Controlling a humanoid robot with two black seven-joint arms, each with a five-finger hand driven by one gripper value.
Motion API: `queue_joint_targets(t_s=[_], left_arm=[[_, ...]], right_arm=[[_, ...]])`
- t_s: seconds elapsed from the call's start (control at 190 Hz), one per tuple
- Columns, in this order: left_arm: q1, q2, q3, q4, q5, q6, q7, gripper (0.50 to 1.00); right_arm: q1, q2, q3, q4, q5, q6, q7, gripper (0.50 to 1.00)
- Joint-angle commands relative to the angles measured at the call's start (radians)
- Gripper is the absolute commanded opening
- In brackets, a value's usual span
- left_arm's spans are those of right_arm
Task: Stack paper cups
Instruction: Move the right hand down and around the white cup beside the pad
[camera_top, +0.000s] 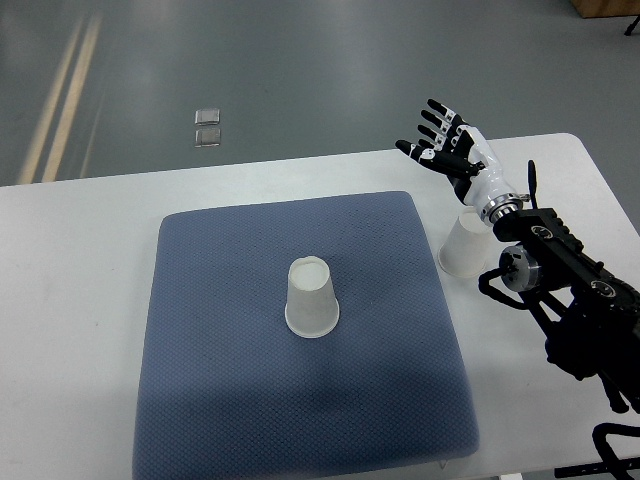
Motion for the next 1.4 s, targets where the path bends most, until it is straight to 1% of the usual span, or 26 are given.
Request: queue_joint_targets(t_s=[0.0,0.047,0.095,0.19,0.221,0.279,0.411,0.448,0.521,0.585,0.664,0.837,1.09,1.143,1.222,1.396], left_arm=[[0.000,0.000,0.000,0.000,0.000,0.000,0.000,1.000],[0.000,0.000,0.000,0.000,0.000,0.000,0.000,1.000],[0.000,0.000,0.000,0.000,0.000,0.000,0.000,1.000],[0.000,0.000,0.000,0.000,0.000,0.000,0.000,1.000],[0.000,0.000,0.000,0.000,0.000,0.000,0.000,1.000],[0.000,0.000,0.000,0.000,0.000,0.000,0.000,1.000],[0.000,0.000,0.000,0.000,0.000,0.000,0.000,1.000],[0.000,0.000,0.000,0.000,0.000,0.000,0.000,1.000],[0.000,0.000,0.000,0.000,0.000,0.000,0.000,1.000],[0.000,0.000,0.000,0.000,0.000,0.000,0.000,1.000],[0.000,0.000,-0.002,0.000,0.000,0.000,0.000,1.000],[0.000,0.000,0.000,0.000,0.000,0.000,0.000,1.000],[0.000,0.000,0.000,0.000,0.000,0.000,0.000,1.000],[0.000,0.000,0.000,0.000,0.000,0.000,0.000,1.000],[0.000,0.000,0.000,0.000,0.000,0.000,0.000,1.000],[0.000,0.000,0.000,0.000,0.000,0.000,0.000,1.000]], right_arm=[[0.002,-0.010,0.000,0.000,-0.002,0.002,0.014,0.928],[0.007,-0.024,-0.005,0.006,-0.005,0.006,0.017,0.928],[0.015,-0.048,-0.010,0.017,-0.016,0.029,0.018,0.928],[0.018,-0.110,-0.011,0.022,-0.073,0.126,0.020,0.926],[0.019,-0.140,-0.011,0.028,-0.111,0.169,0.023,0.924],[0.021,-0.183,-0.014,0.043,-0.163,0.213,0.035,0.924],[0.035,-0.298,-0.033,0.075,-0.333,0.350,0.090,0.924],[0.042,-0.332,-0.051,0.088,-0.402,0.390,0.115,0.924],[0.047,-0.383,-0.086,0.095,-0.525,0.425,0.173,0.924],[0.061,-0.406,-0.118,0.105,-0.640,0.430,0.212,0.924],[0.070,-0.424,-0.157,0.109,-0.789,0.430,0.232,0.924],[0.068,-0.430,-0.190,0.137,-1.008,0.430,0.233,0.924],[0.070,-0.432,-0.195,0.135,-1.165,0.422,0.232,0.924],[0.070,-0.432,-0.195,0.135,-1.165,0.422,0.232,0.924],[0.071,-0.441,-0.195,0.122,-1.231,0.396,0.232,0.921],[0.079,-0.450,-0.203,0.075,-1.274,0.330,0.230,0.919]])
